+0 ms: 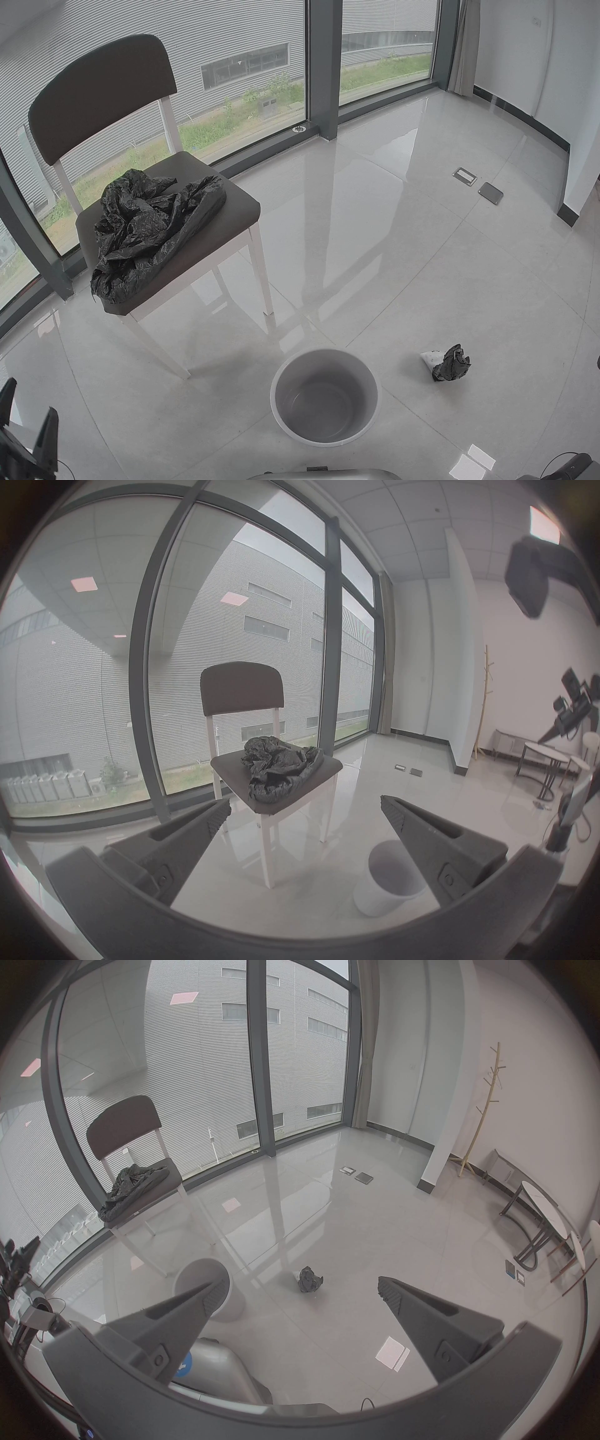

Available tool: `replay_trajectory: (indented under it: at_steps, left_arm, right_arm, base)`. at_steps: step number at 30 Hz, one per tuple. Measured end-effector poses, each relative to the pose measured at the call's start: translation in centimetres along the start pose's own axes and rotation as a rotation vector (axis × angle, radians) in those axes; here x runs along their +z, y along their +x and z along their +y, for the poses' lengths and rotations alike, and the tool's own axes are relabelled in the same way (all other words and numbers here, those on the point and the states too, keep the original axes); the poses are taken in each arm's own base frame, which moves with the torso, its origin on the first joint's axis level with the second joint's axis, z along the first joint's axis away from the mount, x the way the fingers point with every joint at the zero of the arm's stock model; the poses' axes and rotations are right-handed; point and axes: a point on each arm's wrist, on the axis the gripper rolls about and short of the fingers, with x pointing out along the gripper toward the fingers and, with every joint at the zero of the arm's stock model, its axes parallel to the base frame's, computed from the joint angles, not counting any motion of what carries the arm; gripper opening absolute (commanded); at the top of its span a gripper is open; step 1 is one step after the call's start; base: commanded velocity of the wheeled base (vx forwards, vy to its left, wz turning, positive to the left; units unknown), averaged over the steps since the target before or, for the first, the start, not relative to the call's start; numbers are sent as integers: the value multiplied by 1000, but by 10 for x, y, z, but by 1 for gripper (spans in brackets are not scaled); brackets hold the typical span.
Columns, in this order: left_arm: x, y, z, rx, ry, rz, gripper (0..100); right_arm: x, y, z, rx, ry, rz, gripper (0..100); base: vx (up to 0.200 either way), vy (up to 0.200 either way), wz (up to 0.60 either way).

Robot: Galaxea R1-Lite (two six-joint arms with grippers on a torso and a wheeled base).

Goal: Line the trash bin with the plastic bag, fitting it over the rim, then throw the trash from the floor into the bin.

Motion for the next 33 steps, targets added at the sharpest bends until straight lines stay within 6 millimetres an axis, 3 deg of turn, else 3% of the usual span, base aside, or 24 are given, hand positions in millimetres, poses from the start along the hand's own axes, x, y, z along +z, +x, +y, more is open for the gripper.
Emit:
replay_trajectory:
  at_steps: [5,10,16,21,27,33]
  left_arm:
    - [35,22,1,17,-48,50,100]
    - [66,65,4,61,-89,156,100]
    - [82,123,13,136,-129,302,100]
    - [83,180,29,219,-181,444,100]
    - [63,247,57,342,-306,618,100]
    - [36,285,83,451,-429,721,100]
  right_arm:
    - [7,4,0,0,-17,-22,100]
    - [18,8,1,-8,-52,-58,100]
    - [31,13,2,-16,-82,-97,100]
    - [40,18,2,-20,-104,-123,100]
    - [49,22,3,-29,-123,-140,100]
    - [53,27,3,-35,-139,-144,100]
  base:
    - [0,0,0]
    - [0,0,0]
    - [0,0,0]
    - [0,0,0]
    - [0,0,0]
    - [0,0,0]
